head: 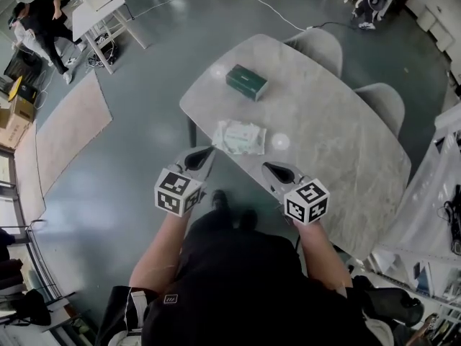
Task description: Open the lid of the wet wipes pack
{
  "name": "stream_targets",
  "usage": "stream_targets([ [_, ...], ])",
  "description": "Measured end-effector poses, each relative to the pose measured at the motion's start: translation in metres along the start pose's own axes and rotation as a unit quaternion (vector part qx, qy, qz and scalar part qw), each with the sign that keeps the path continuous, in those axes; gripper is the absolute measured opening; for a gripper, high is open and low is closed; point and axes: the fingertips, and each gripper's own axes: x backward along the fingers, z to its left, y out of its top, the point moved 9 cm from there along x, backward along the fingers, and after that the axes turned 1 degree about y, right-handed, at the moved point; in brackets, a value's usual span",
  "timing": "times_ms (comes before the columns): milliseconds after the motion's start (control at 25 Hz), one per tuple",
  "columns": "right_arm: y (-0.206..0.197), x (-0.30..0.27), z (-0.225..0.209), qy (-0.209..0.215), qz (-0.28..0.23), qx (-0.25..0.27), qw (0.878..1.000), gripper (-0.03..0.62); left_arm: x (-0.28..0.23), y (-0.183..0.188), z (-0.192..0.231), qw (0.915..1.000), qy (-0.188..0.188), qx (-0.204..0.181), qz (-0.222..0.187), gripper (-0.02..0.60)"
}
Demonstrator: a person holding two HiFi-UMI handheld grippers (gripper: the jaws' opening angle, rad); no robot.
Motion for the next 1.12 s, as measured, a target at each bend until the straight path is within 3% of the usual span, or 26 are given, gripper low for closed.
stream_targets([
  [320, 0.007, -0.054, -0.034, -0.020, 0.046, 0.017, 0.999, 0.005, -0.063, -0.021, 0.031, 0.9963, -0.060, -0.035, 0.051, 0.012],
  [400, 0.005, -0.070, -0.044, -0.026, 0.064, 0.017, 0.997, 0.061, -0.082, -0.025, 0.040, 0.9940, -0.071, -0.045, 0.069, 0.015],
  [520, 0.000, -0.091, -0.058, -0.038, 0.090, 0.016, 0.995, 0.074, -0.107, -0.031, 0.051, 0.9891, -0.088, -0.067, 0.098, 0.141],
  [800, -0.027, -0.125, -0.078, -0.057, 0.140, 0.011, 0.988, 0.097, -0.152, -0.061, 0.054, 0.9663, -0.138, -0.138, 0.168, 0.160],
  [1120, -0.043, -0.155, -0.092, -0.078, 0.187, 0.042, 0.978, 0.097, -0.189, -0.080, 0.052, 0.9360, -0.176, -0.223, 0.207, 0.167],
])
